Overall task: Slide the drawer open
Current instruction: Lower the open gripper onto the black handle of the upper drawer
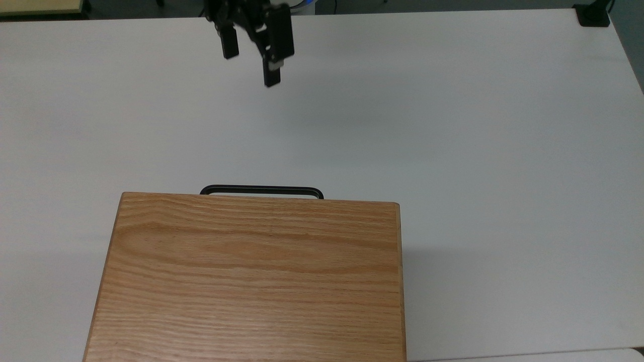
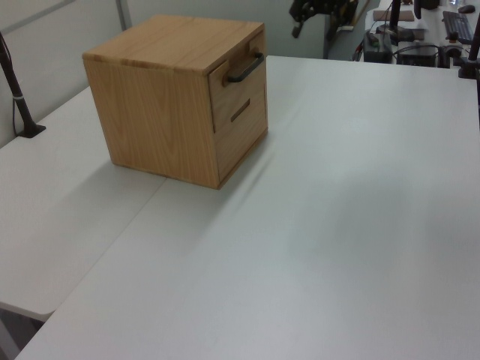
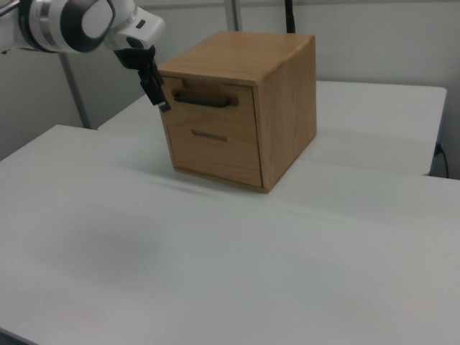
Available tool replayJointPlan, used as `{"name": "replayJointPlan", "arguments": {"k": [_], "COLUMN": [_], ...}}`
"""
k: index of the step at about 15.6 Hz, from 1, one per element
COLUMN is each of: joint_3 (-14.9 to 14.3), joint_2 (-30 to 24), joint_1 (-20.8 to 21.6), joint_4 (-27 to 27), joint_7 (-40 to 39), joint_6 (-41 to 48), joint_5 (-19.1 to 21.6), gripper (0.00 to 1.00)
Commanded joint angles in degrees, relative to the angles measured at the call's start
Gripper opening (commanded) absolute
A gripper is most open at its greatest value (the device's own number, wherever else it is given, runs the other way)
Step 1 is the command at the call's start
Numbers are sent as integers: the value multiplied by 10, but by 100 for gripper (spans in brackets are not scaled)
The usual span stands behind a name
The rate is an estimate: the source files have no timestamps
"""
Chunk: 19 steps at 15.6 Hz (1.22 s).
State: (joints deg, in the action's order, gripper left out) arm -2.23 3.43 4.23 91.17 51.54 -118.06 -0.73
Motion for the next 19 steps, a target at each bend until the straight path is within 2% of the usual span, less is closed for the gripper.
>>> {"name": "replayJointPlan", "arguments": {"k": [1, 3, 5, 6, 8, 15, 19], "joint_3": [1, 1, 1, 1, 1, 1, 1], "joint_2": [20, 29, 41, 47, 64, 140, 182], "joint_1": [2, 1, -7, -11, -12, -25, -26], "joint_4": [6, 6, 5, 5, 2, -45, -74], "joint_7": [122, 152, 174, 171, 174, 175, 177], "joint_6": [-76, -107, -140, -152, -161, -237, -258], "joint_5": [-1, 8, 51, 68, 76, 145, 154], "gripper": [91, 73, 39, 28, 14, 15, 18]}}
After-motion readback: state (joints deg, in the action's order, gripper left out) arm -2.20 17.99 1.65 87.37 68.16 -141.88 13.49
